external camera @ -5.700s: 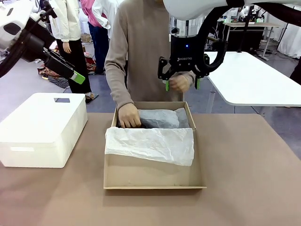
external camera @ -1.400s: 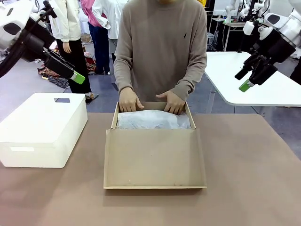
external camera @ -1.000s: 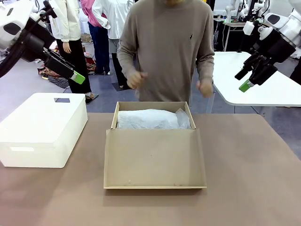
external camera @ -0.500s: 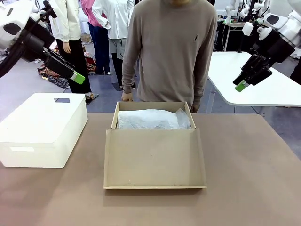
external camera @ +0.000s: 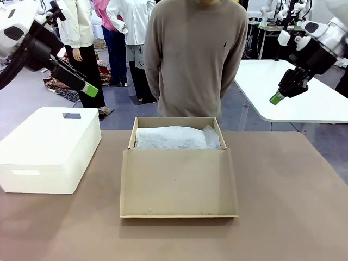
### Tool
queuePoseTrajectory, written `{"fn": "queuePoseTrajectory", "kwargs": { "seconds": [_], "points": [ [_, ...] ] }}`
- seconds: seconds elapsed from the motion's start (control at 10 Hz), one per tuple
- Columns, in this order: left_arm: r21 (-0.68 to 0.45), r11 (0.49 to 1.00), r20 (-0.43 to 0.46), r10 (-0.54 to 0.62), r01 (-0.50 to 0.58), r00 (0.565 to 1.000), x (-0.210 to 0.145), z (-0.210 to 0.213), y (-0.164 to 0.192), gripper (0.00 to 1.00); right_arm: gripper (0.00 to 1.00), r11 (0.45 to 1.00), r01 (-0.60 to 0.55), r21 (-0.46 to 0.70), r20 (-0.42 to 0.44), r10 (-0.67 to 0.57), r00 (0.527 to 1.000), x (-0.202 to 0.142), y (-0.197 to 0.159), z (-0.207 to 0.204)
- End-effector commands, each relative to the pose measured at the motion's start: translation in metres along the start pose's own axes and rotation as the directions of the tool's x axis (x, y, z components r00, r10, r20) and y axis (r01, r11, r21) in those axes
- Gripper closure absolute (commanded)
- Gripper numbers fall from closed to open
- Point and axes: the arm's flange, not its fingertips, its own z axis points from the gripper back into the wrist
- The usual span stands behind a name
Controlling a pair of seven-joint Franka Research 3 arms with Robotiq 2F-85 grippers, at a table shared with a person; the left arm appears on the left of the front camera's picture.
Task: Pack the shoes into the box.
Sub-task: Close the Shoes Box.
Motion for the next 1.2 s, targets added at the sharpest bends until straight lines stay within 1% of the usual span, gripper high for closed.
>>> {"fn": "queuePoseTrajectory", "kwargs": {
  "seconds": [0.0,0.1,0.2,0.4,0.5,0.6,0.8,0.9,1.0,1.1],
  "points": [
    [-0.017,1.0,0.011,-0.003,0.003,1.0,0.0,0.0,0.0,0.0,1.0,0.993,-0.114,-0.005,-0.015,0.114,0.993,-0.005,-0.001,-0.011],
    [-0.017,1.0,0.011,-0.003,0.003,1.0,0.0,0.0,0.0,0.0,1.0,0.98,-0.187,0.064,0.011,0.187,0.982,-0.011,0.0,-0.018],
    [-0.017,1.0,0.011,-0.003,0.003,1.0,0.0,0.0,0.0,0.0,1.0,0.961,-0.249,0.119,0.013,0.249,0.968,-0.017,0.001,-0.025],
    [-0.017,1.0,0.011,-0.003,0.003,1.0,0.0,0.0,0.0,0.0,1.0,0.929,-0.324,0.181,0.024,0.325,0.945,-0.029,0.003,-0.042],
    [-0.017,1.0,0.011,-0.003,0.003,1.0,0.0,0.0,0.0,0.0,1.0,0.921,-0.338,0.192,0.023,0.34,0.94,-0.034,0.005,-0.052],
    [-0.017,1.0,0.011,-0.003,0.003,1.0,0.0,0.0,0.0,0.0,1.0,0.921,-0.334,0.202,0.034,0.334,0.942,-0.039,0.006,-0.065],
    [-0.017,1.0,0.011,-0.003,0.003,1.0,0.0,0.0,0.0,0.0,1.0,0.93,-0.307,0.204,0.025,0.308,0.951,-0.045,0.007,-0.081],
    [-0.017,1.0,0.011,-0.003,0.003,1.0,0.0,0.0,0.0,0.0,1.0,0.936,-0.287,0.203,0.008,0.291,0.957,-0.045,0.007,-0.084],
    [-0.017,1.0,0.011,-0.003,0.003,1.0,0.0,0.0,0.0,0.0,1.0,0.955,-0.238,0.176,-0.033,0.248,0.968,-0.041,0.006,-0.075],
    [-0.017,1.0,0.011,-0.003,0.003,1.0,0.0,0.0,0.0,0.0,1.0,0.929,-0.287,0.233,0.023,0.29,0.957,-0.044,0.006,-0.081]
  ]
}}
